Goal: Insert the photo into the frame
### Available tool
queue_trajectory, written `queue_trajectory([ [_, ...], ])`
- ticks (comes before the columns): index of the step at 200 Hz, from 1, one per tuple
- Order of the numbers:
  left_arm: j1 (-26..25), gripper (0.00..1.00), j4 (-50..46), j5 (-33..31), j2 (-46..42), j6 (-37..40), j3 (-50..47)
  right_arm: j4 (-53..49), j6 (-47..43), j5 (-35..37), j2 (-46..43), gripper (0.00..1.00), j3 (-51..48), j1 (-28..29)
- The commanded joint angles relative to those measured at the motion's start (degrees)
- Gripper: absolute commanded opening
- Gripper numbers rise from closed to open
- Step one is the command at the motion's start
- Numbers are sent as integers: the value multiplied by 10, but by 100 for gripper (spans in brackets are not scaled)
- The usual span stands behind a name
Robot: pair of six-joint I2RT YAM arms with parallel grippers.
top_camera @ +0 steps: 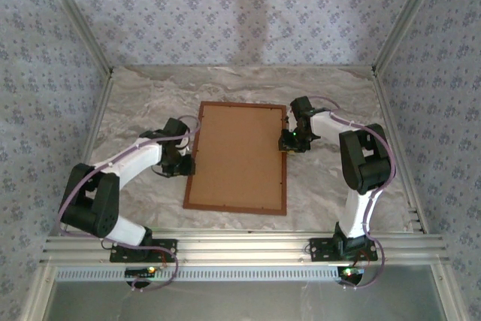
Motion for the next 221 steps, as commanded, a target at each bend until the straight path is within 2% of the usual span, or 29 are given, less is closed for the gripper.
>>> queue_trajectory([
  [1, -6, 31, -26, 18, -2, -9, -8, -4, -14, -3, 21, 25, -4, 6],
  [72, -14, 29, -33, 0, 4, -13, -16, -1, -14, -4, 21, 25, -6, 7],
  [174, -29, 28, 52, 19, 82, -12, -34, -2, -14, -3, 21, 25, -7, 8],
  [221, -43, 34, 65, 21, 72, -20, -27, -3, -14, -3, 26, 25, -3, 12],
])
